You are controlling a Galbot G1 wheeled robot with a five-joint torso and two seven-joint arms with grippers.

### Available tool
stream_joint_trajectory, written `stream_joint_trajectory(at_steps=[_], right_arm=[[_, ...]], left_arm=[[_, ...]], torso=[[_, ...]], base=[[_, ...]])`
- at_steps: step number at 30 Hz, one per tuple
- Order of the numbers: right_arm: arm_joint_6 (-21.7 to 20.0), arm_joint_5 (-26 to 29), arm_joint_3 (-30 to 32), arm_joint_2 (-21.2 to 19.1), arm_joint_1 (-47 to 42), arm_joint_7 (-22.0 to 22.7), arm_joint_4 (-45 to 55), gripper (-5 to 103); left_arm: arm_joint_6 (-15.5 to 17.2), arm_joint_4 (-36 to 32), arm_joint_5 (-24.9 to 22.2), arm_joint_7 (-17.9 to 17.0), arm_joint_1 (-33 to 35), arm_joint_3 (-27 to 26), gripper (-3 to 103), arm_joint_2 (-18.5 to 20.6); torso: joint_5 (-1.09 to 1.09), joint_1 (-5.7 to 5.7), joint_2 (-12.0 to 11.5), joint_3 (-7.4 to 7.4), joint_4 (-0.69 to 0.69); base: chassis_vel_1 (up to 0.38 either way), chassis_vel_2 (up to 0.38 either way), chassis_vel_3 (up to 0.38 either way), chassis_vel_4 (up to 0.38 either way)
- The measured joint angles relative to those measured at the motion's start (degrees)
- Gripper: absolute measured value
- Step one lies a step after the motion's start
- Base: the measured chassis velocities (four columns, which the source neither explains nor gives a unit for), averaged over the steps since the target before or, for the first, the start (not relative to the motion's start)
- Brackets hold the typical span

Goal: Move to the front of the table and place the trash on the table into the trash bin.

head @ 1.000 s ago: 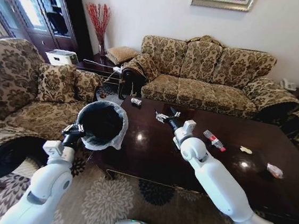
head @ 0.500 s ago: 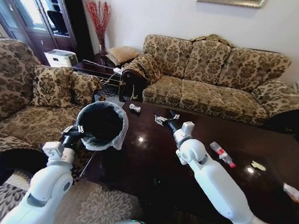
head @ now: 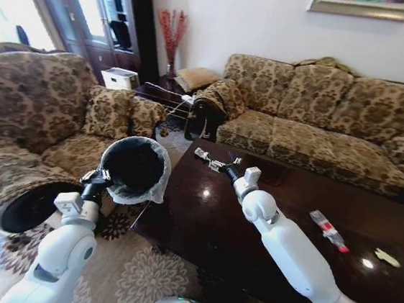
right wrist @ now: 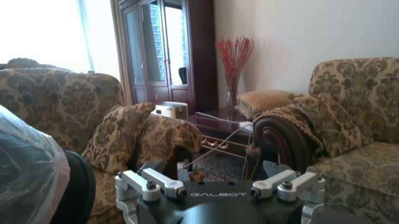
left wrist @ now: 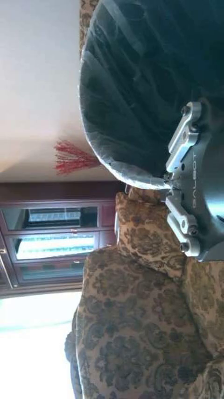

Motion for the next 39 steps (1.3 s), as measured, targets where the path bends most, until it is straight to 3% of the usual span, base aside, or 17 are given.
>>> stream_joint_trajectory(at_steps=[3,12,25,33,39], right_arm=[[0.0,-0.5,0.3,-0.3,-0.6,-0.2,0.1,100],[0.1,-1.2,0.1,-0.1,-1.1,-0.3,0.1,100],[0.4,-1.9,-0.2,0.0,-1.8,-0.9,-1.5,100],[1.4,-3.0,-2.1,3.3,2.2,-4.0,-11.2,100],[2.9,-4.6,-6.8,8.9,10.1,-8.2,-25.5,100]], left_arm=[[-0.2,0.0,0.1,0.1,0.0,0.1,1,0.0],[-0.3,0.1,0.3,0.2,0.1,0.1,1,-0.3],[-0.4,0.0,0.3,0.2,0.3,0.1,1,-0.1],[-0.5,-0.5,0.2,0.1,0.6,-0.2,1,0.0],[-0.5,-1.0,-0.2,0.0,0.8,-0.7,1,0.4]], torso=[[0.0,-0.01,0.0,0.0,-0.07],[0.0,-0.03,0.0,-0.01,-0.01],[-0.03,0.06,0.0,0.02,-0.04],[0.0,-0.07,0.0,-0.02,-0.04],[-0.01,-0.03,0.0,0.0,-0.01]], base=[[0.0,0.0,0.0,0.0],[-0.037,0.033,0.048,-0.036],[-0.148,0.16,0.16,-0.155],[-0.007,0.004,0.005,-0.007],[0.005,-0.009,-0.006,0.006]])
